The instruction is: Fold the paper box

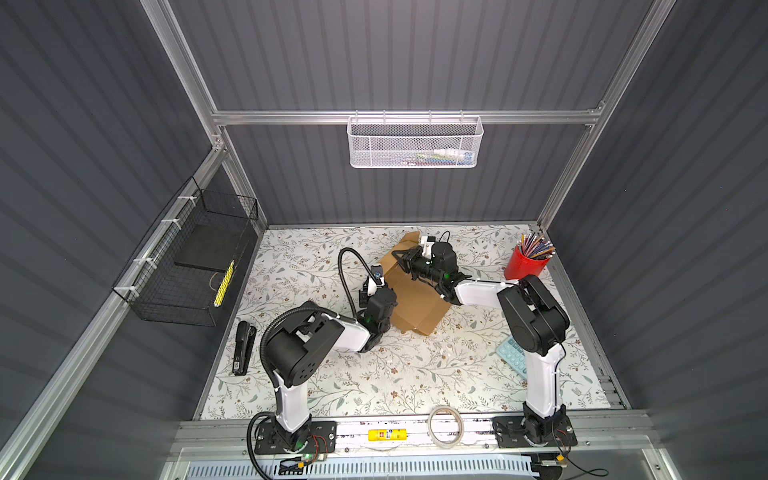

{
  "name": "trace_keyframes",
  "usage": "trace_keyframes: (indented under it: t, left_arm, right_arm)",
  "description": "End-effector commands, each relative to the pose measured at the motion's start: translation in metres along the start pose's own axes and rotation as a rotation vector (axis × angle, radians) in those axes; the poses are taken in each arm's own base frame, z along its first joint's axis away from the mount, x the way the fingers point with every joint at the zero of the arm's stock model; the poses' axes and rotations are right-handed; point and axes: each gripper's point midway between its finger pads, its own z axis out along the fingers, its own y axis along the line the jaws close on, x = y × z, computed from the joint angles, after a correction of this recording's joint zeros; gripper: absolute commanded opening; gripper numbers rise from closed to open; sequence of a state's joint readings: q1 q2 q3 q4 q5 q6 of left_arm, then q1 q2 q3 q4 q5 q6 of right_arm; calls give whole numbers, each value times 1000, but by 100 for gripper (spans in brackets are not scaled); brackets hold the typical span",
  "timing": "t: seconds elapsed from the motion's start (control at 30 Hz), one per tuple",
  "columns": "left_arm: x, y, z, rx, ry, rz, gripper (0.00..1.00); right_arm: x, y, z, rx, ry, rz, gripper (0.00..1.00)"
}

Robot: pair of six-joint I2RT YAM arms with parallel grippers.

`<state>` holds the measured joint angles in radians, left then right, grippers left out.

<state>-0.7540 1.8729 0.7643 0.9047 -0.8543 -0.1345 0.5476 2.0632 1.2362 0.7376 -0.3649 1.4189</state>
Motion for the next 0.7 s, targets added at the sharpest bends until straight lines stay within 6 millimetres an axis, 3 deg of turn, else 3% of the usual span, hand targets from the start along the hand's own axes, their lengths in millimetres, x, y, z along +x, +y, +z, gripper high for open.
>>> trace_keyframes:
  t: [0.0,0.67]
  left_arm:
    - [-13,-7,1,5,-36,-7,32]
    - [-12,-3,2,-19,-55,24,18]
  right_arm:
    - [13,-30,-1,97,43,39,0]
    - [12,-14,-9,88,42,12,17]
